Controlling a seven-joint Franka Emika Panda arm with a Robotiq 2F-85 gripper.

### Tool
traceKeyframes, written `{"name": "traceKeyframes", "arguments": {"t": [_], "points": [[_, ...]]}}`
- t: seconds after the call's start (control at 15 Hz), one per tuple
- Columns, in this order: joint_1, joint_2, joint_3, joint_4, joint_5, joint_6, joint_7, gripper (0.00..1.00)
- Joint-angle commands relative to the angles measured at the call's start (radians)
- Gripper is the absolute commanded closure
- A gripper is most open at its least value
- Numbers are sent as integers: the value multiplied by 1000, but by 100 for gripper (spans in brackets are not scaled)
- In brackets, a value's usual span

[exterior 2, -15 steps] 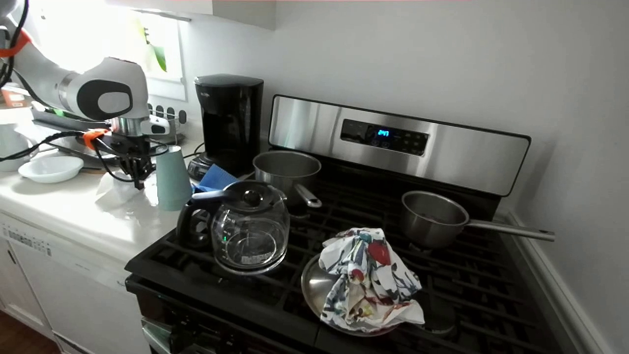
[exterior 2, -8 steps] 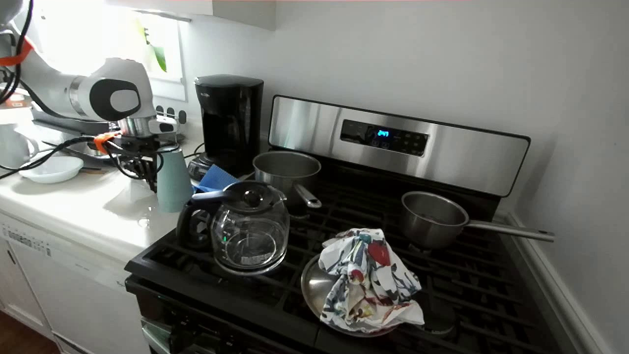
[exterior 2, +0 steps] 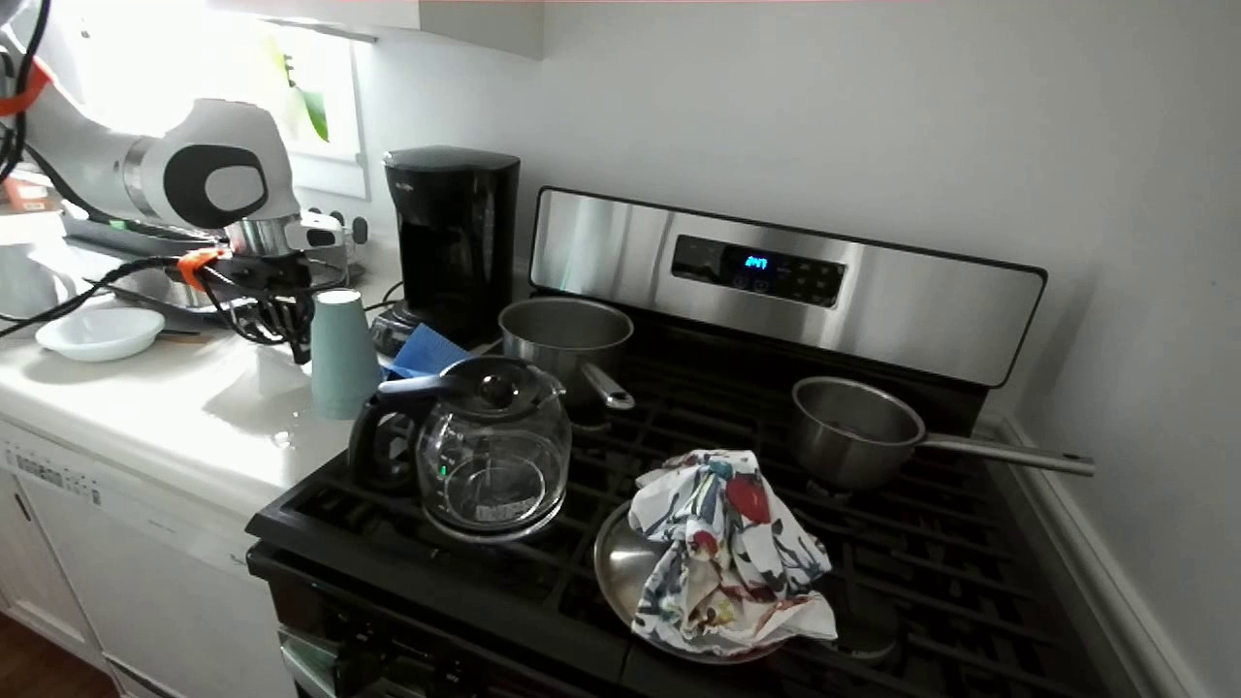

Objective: Remove the piece of tissue from the drying rack and use to wipe the counter on the right side

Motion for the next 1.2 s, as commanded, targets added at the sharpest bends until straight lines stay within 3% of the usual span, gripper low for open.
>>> {"name": "traceKeyframes", "arguments": {"t": [0.0,0.27,0.67,1.13], "points": [[7,-94,17,-36,39,6,-15,68],[9,-168,30,-31,64,-44,-33,40],[15,-266,37,-23,117,-221,-59,0],[18,-347,36,-20,106,-345,-43,0]]}}
